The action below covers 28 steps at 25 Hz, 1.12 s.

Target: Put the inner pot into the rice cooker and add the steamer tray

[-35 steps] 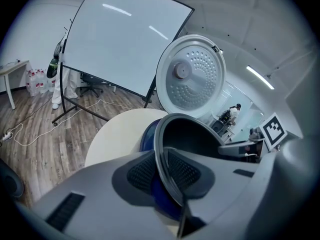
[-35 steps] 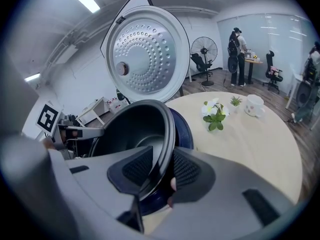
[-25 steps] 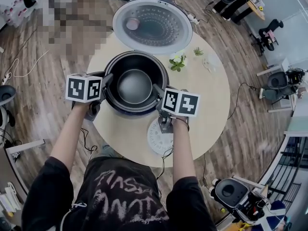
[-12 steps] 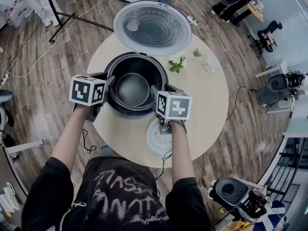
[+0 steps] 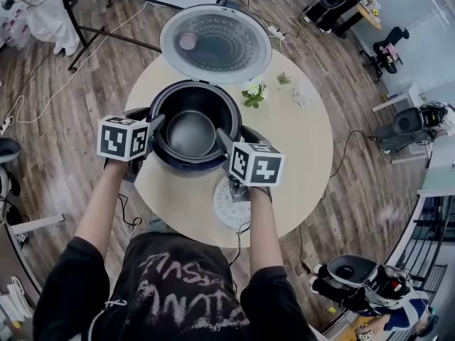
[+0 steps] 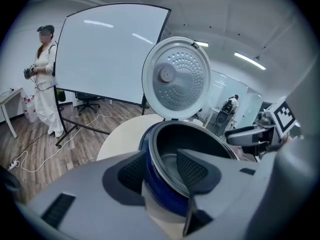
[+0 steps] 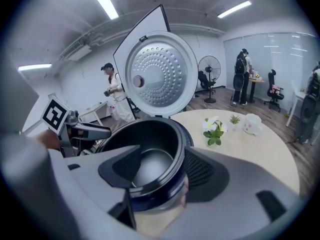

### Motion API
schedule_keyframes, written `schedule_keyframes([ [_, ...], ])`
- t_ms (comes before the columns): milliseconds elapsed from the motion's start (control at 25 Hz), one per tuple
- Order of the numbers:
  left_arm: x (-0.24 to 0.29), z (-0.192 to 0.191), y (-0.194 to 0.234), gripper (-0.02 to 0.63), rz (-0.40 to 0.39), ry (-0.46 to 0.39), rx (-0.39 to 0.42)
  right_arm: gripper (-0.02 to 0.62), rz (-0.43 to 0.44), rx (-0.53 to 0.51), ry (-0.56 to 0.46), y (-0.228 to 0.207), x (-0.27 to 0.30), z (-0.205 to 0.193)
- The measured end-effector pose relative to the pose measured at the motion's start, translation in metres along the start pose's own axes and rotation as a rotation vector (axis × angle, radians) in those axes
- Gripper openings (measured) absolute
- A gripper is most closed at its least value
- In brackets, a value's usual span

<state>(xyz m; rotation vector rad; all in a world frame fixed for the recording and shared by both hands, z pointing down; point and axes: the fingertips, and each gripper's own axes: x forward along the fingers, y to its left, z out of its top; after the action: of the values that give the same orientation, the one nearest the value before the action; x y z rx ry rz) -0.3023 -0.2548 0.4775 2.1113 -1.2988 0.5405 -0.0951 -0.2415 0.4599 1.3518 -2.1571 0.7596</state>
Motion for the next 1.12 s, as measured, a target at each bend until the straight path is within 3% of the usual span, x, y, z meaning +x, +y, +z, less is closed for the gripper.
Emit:
schedule_keyframes([
  [320,-0.021,0.033,-0.021,0.212,-0.028,-0.199,0.076,0.287,-0.043,0.02,-0.195,-0.022,-0.045,0.004],
  [560,-0.03,0.059,-0.064,0.212,-0.105,-0.318,0.171,0.319,-0.101,0.077,-0.447,-0.047,-0.102,0.024],
  [880,-0.035,0.077,-0.134,0.212,-0.214,-0.423,0.269,0.331,-0.254,0.139,-0.581,-0.089,-0.18,0.006],
  [1120,-0.035,0.089,-0.2,0.212,-0.338,-0.477,0.32,0.368,-0.38,0.208,-0.697,-0.119,-0.253,-0.018],
])
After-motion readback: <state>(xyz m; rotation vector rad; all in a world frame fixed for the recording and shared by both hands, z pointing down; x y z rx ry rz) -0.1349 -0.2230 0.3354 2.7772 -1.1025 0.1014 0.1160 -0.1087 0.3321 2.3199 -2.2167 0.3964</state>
